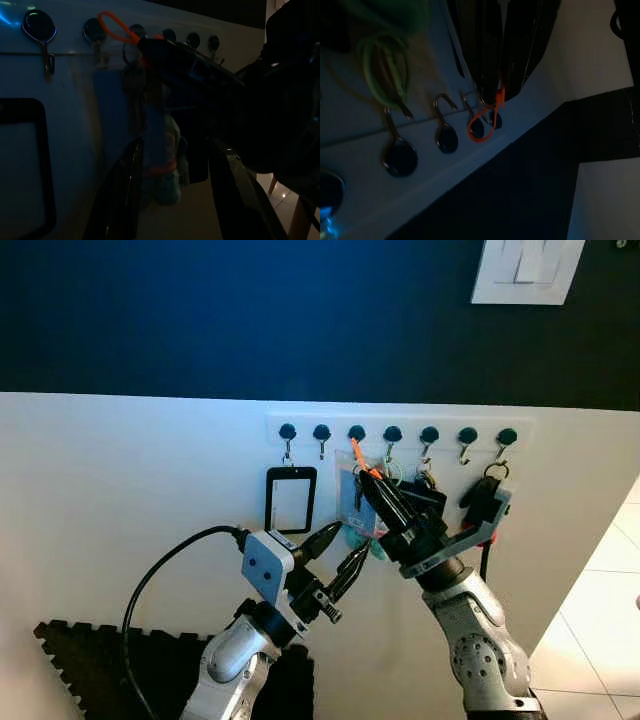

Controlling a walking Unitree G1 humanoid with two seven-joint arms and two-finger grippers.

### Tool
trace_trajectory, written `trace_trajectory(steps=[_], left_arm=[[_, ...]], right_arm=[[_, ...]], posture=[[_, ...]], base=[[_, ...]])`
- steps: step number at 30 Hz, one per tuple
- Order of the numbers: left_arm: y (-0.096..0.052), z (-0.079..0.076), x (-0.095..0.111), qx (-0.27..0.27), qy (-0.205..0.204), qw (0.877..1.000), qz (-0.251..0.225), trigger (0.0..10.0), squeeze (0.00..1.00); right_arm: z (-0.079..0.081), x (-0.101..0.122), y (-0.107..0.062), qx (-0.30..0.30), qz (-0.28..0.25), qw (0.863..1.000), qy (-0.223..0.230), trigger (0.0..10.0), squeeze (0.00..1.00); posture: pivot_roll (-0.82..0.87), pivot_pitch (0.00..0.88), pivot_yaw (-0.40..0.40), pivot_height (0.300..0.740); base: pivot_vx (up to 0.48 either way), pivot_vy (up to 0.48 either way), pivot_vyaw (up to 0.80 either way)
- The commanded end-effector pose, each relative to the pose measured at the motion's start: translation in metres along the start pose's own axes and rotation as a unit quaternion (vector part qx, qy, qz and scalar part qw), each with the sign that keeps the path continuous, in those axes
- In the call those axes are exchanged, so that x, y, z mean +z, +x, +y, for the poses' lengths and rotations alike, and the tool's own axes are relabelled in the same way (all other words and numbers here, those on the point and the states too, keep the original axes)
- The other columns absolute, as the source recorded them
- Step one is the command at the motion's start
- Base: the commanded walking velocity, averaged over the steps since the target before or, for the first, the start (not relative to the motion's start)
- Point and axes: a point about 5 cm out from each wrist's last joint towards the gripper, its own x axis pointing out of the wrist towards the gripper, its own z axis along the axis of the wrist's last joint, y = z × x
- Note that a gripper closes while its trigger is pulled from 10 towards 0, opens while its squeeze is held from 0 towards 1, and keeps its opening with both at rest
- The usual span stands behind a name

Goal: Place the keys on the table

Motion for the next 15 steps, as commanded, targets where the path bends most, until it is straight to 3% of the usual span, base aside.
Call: trace_trajectory(steps=[1,15], left_arm=[[-0.002,0.0,-0.002,-0.006,0.007,1.0,0.013,10.0,0.0],[-0.002,-0.001,-0.003,-0.008,0.006,1.0,0.014,10.0,0.0]], right_arm=[[0.005,0.003,0.002,0.009,0.0,1.0,-0.011,10.0,0.0],[-0.004,-0.005,-0.011,-0.019,0.03,0.999,-0.036,10.0,0.0]], posture=[[0.01,0.046,-0.006,0.74],[0.01,0.043,-0.005,0.74]], base=[[0.0,0.0,0.0],[0.0,0.0,0.0]])
